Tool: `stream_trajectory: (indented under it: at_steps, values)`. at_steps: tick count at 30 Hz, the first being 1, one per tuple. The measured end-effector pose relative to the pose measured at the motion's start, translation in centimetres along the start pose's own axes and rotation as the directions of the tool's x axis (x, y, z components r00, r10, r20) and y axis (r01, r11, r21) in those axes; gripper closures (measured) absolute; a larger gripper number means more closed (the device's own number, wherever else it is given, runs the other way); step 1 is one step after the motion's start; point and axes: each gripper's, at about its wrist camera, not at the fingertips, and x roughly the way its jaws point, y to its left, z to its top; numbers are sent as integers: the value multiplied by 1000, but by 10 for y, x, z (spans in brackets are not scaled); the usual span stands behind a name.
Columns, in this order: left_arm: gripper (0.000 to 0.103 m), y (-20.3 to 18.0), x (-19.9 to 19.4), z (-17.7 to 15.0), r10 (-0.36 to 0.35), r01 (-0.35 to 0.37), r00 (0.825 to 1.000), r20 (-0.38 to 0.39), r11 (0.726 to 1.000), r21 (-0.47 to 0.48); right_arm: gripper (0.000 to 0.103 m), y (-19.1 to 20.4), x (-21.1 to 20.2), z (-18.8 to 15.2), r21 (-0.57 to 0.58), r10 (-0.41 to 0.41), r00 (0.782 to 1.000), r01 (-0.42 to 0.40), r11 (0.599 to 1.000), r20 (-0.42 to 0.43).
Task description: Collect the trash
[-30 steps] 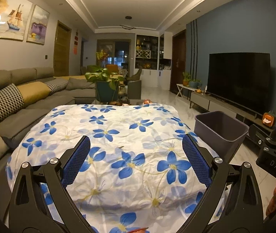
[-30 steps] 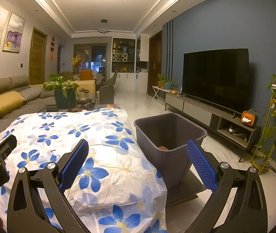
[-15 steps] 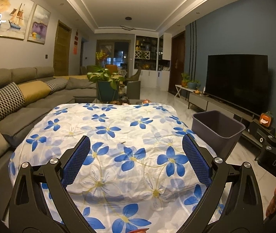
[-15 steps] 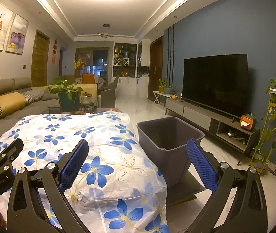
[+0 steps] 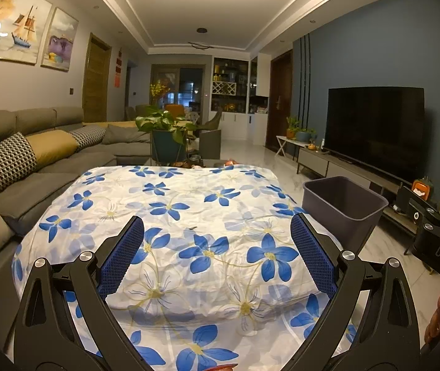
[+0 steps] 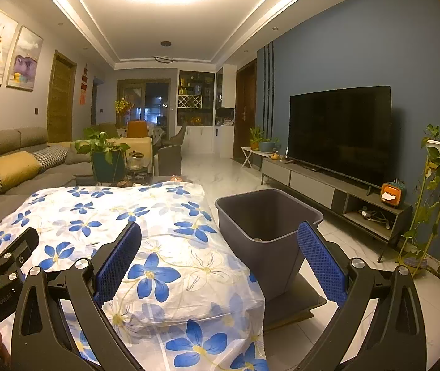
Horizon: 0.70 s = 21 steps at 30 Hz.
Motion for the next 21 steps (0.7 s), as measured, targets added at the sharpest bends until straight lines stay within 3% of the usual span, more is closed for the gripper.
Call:
stream_trajectory:
  at_steps: [21]
  values:
    - [9, -1, 0, 1, -6, 6, 1000, 3, 1000, 5, 6, 0, -1, 3, 0, -2, 1000, 1, 1000, 7]
